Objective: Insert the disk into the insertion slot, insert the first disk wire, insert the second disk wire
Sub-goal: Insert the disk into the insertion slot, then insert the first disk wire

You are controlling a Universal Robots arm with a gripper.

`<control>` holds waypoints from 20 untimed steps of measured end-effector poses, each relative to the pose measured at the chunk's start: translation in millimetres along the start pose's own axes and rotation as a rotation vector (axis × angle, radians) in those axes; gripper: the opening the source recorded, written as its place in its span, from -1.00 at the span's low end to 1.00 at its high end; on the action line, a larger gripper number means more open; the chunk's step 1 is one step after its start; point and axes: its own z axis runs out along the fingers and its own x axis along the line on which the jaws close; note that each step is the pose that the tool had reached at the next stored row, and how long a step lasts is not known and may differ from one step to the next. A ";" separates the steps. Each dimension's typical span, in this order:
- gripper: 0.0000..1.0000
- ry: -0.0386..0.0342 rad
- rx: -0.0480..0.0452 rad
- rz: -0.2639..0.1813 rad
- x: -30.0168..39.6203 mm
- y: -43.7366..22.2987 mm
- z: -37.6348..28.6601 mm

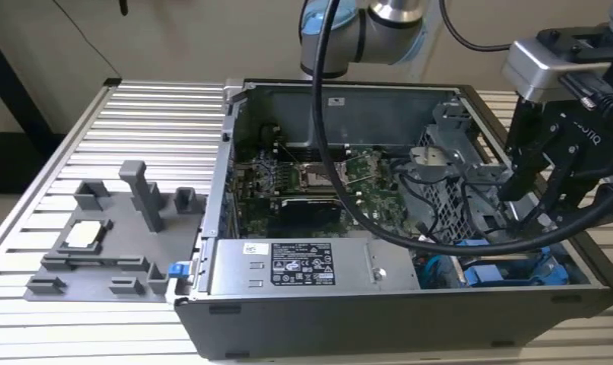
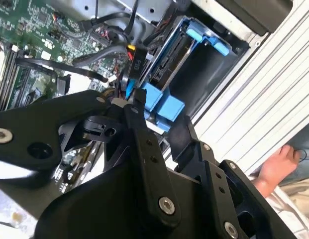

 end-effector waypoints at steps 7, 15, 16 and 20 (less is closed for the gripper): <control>-0.06 -0.0569 0.0073 -0.043 -0.1 -0.1 -2.4; -0.06 -0.1268 0.0198 -0.069 -0.1 -1.5 -1.9; -0.06 -0.1272 0.0195 -0.072 -0.1 -2.0 -1.7; -0.06 -0.1276 0.0411 -0.098 0.0 -2.2 -0.9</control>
